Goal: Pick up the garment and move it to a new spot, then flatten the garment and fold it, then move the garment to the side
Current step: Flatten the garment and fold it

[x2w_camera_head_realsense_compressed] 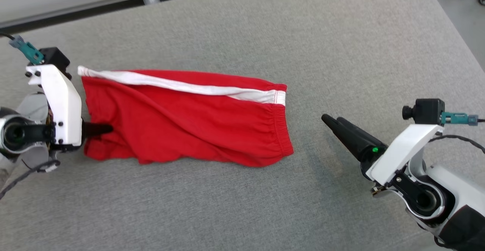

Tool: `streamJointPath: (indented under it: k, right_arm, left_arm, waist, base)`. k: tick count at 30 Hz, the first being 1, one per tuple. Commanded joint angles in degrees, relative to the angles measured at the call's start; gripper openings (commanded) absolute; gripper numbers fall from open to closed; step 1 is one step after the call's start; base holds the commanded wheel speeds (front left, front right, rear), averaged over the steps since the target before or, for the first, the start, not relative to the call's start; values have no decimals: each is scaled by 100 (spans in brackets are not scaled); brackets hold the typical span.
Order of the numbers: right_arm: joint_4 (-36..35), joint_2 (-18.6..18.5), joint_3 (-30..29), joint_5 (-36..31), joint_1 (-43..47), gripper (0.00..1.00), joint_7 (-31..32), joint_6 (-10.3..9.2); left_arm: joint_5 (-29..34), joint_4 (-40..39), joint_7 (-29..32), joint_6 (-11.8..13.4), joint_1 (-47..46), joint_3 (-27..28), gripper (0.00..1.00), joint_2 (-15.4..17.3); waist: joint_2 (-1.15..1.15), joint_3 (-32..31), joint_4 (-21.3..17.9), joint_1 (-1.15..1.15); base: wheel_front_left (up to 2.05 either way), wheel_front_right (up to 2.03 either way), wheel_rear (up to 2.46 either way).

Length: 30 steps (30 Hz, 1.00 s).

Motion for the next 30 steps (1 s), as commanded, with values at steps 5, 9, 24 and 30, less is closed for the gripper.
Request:
streamJointPath:
  k: [5,9,24,30]
  right_arm:
    - [101,-141,8,130,328,100,87,3]
    - [153,-219,-7,194,507,100,101,3]
    - [197,-317,-47,96,734,100,47,3]
    - [342,-298,-95,-351,653,100,-436,3]
  left_arm:
    - [-161,-420,-92,-79,498,-23,0,189]
    - [-285,-768,-256,-10,904,-17,0,372]
    - [258,-999,-1499,78,1445,65,100,655]
    - [1020,-1510,-3377,377,1729,451,100,770]
  waist:
    - [0,-654,413,0]
    - [0,-896,592,0]
    - [0,-1291,933,0]
    - [0,-1414,962,0]
  base:
    - [0,0,0]
    - [0,0,0]
    - [0,0,0]
    - [0,0,0]
